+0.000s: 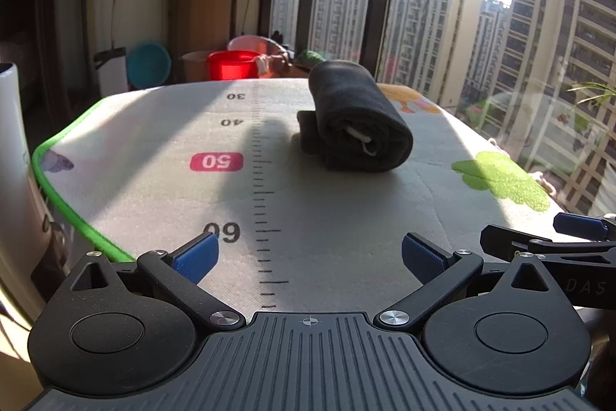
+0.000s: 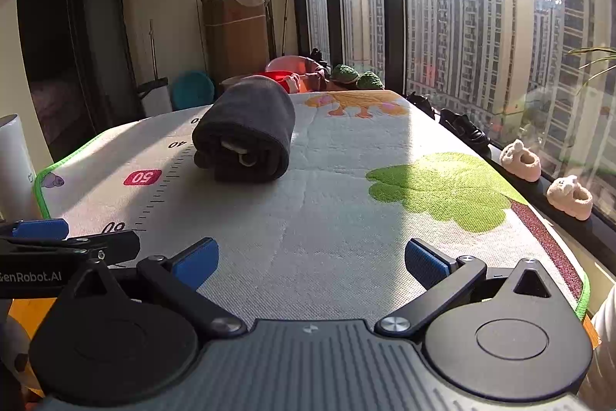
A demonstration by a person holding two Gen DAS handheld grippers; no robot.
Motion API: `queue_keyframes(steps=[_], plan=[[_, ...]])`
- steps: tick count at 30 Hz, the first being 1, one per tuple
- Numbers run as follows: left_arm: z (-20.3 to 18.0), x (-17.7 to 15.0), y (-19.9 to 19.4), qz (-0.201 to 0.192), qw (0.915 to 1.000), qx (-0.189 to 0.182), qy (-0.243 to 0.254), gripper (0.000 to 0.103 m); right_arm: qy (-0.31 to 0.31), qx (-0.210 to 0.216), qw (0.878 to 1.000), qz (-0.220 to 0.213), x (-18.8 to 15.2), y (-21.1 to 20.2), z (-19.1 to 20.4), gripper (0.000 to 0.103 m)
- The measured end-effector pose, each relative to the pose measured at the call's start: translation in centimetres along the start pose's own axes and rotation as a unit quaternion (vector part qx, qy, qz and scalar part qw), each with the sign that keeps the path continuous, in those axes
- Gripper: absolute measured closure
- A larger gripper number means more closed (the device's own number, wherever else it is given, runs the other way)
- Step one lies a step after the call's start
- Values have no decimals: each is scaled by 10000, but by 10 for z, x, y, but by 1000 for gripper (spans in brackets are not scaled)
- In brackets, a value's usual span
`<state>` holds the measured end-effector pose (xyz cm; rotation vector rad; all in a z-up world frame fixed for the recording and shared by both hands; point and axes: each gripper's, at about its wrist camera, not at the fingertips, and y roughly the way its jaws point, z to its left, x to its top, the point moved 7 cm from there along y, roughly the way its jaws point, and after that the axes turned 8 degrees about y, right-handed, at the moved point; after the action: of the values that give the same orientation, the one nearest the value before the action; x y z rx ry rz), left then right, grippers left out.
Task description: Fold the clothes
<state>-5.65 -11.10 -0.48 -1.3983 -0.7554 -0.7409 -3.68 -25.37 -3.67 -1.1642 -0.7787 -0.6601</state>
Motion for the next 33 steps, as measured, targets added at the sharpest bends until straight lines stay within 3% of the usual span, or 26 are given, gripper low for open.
queue_keyframes(steps=[22,33], plan=[[0,-3,1,-6,10000,-38,-8,0,50,31,9999,142,-4,4,-1,0],[1,0,-1,-219,9996,-176,7,0,-4,94,9998,146,-4,6,1,0]])
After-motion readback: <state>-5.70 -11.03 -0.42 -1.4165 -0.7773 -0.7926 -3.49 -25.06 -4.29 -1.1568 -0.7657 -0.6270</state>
